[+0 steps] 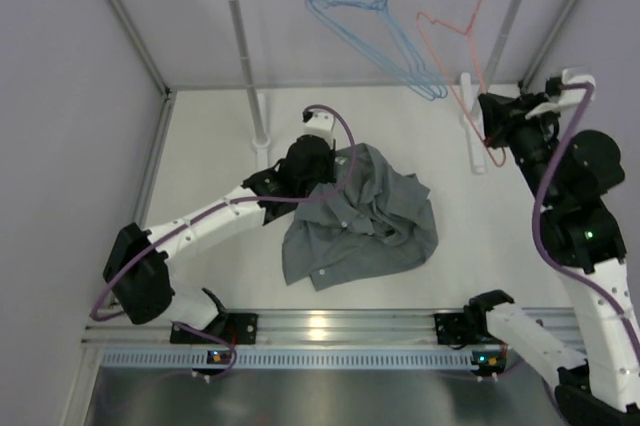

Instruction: Place the shirt on the hanger

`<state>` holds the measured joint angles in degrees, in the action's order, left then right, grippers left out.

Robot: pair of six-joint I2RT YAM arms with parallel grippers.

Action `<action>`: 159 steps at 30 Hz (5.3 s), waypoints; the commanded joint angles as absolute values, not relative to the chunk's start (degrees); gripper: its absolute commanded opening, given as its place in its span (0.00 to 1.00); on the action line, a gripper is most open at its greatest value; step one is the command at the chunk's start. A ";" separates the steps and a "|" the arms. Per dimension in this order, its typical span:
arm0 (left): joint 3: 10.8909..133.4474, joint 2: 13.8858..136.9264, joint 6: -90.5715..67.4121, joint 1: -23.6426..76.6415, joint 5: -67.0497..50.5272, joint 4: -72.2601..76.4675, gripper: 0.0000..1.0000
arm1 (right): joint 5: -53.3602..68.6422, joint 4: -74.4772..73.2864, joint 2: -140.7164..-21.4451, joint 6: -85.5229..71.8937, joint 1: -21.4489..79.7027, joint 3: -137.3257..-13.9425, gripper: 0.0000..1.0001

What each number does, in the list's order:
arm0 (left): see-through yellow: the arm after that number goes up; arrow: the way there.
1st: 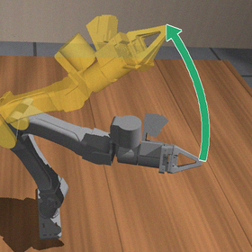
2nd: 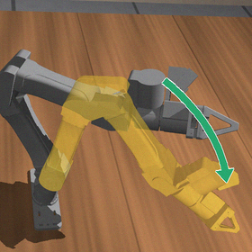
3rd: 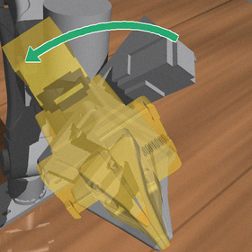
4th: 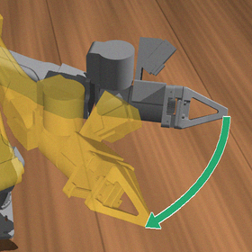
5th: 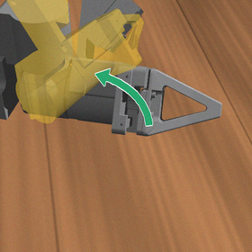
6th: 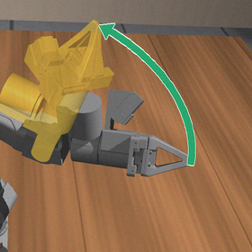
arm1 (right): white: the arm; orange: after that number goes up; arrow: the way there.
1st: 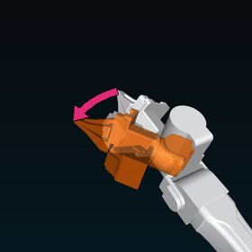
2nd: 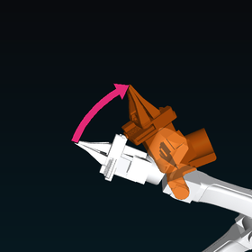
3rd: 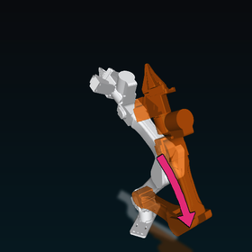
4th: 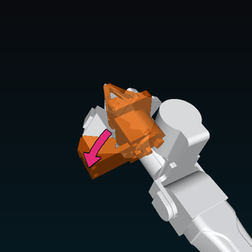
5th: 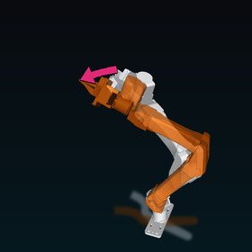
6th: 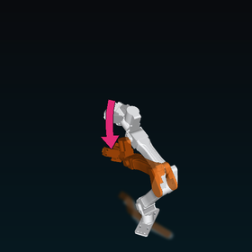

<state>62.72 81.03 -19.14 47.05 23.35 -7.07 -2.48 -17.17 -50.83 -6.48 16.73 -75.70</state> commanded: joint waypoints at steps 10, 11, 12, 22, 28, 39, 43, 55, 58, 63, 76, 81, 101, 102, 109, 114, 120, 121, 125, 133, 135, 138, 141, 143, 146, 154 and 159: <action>70.31 87.10 -14.60 46.32 21.18 -3.08 0.00 | 13.85 -23.19 -36.29 -4.83 16.08 -79.36 0.00; 70.75 87.01 -13.46 46.14 21.62 -3.16 0.00 | 15.89 -23.38 -36.47 -7.27 16.35 -79.10 0.00; 70.93 86.84 -12.84 46.06 21.88 -3.16 0.00 | 18.43 -23.38 -36.47 -8.60 16.26 -78.58 0.00; 68.13 81.83 -11.33 42.37 19.96 -3.60 0.00 | 16.98 -40.59 -35.60 -7.12 16.35 -73.65 0.00; 63.20 78.85 -8.28 41.23 16.09 -1.58 0.00 | 19.49 -47.55 -33.49 -4.66 16.26 -73.92 0.00; 64.68 78.66 -2.99 37.97 8.70 -0.53 0.00 | 29.53 -51.33 -30.59 -2.29 16.52 -75.67 0.00; 65.48 78.05 -2.38 37.97 5.72 -0.62 0.00 | 29.01 -51.15 -31.90 -2.72 16.61 -72.08 0.00; 64.60 70.05 3.95 37.97 -11.24 -0.96 0.00 | 39.01 -42.37 -38.40 -1.06 16.79 -64.42 0.00; 65.74 69.87 5.10 37.97 -16.51 -2.55 0.00 | 42.63 -37.19 -38.59 -0.71 16.87 -63.55 0.00; 67.93 71.89 2.30 37.97 -16.01 -2.72 0.00 | 36.83 -28.67 -38.40 -1.14 16.87 -60.74 0.00; 75.85 79.55 -15.48 38.06 -6.33 -11.42 0.00 | 44.55 13.18 -41.74 -11.87 16.79 -41.22 0.00; 77.51 75.85 -4.86 35.78 -10.54 -12.83 0.00 | 57.28 13.18 -45.78 -10.81 16.70 -44.64 0.00; 103.11 88.33 -9.92 24.87 -36.47 -31.55 0.00 | 51.18 25.05 -50.70 -18.63 16.44 -50.28 0.00; 102.14 88.24 -10.28 24.87 -36.74 -31.55 0.00 | 50.80 25.22 -51.50 -18.55 16.44 -49.84 0.00; 92.38 83.33 -12.92 24.96 -30.33 -31.55 0.00 | 49.22 24.51 -60.64 -23.28 16.79 -50.02 0.00; 86.32 77.89 -17.74 25.05 -14.10 -31.55 0.00 | 37.81 17.94 -59.68 -18.38 16.96 -48.52 0.00; 74.82 73.39 -29.69 25.14 -15.28 -20.77 0.00 | 38.74 33.97 -59.93 -29.68 17.05 -41.50 0.00; 70.97 72.52 -31.53 25.40 -17.47 -17.96 0.00 | 39.11 37.75 -61.07 -32.49 17.40 -39.05 0.00; 68.38 72.16 -36.56 25.66 -16.79 -11.87 0.00 | 39.81 51.48 -67.05 -38.05 18.54 -35.00 0.00; 74.08 75.31 -29.65 25.75 -15.38 -15.28 0.00 | 39.64 53.03 -66.53 -27.35 22.41 -35.32 0.00; 78.46 78.20 -26.12 25.75 -15.91 -18.27 0.00 | 38.59 50.46 -65.66 -22.78 23.55 -36.21 0.00; 81.03 80.94 -21.10 25.75 -14.77 -23.37 0.00 | 36.57 45.54 -65.13 -17.85 24.78 -37.96 0.00; 81.39 81.21 -19.07 25.84 -13.63 -24.52 0.00 | 35.95 41.58 -66.09 -14.86 25.49 -40.16 0.00; 81.21 81.21 -18.64 25.93 -13.62 -24.52 0.00 | 35.25 41.66 -66.62 -13.98 26.01 -40.26 0.00; 82.00 81.56 -18.37 26.63 -13.97 -24.61 0.00 | 32.88 42.27 -67.15 -12.66 27.33 -39.46 0.00; 82.62 81.65 -18.63 27.95 -10.82 -24.52 0.00 | 27.34 40.61 -67.15 -9.14 29.79 -38.94 0.00; 81.74 80.51 -19.42 28.21 -8.44 -24.52 0.00 | 24.70 41.57 -67.50 -9.58 29.71 -39.19 0.00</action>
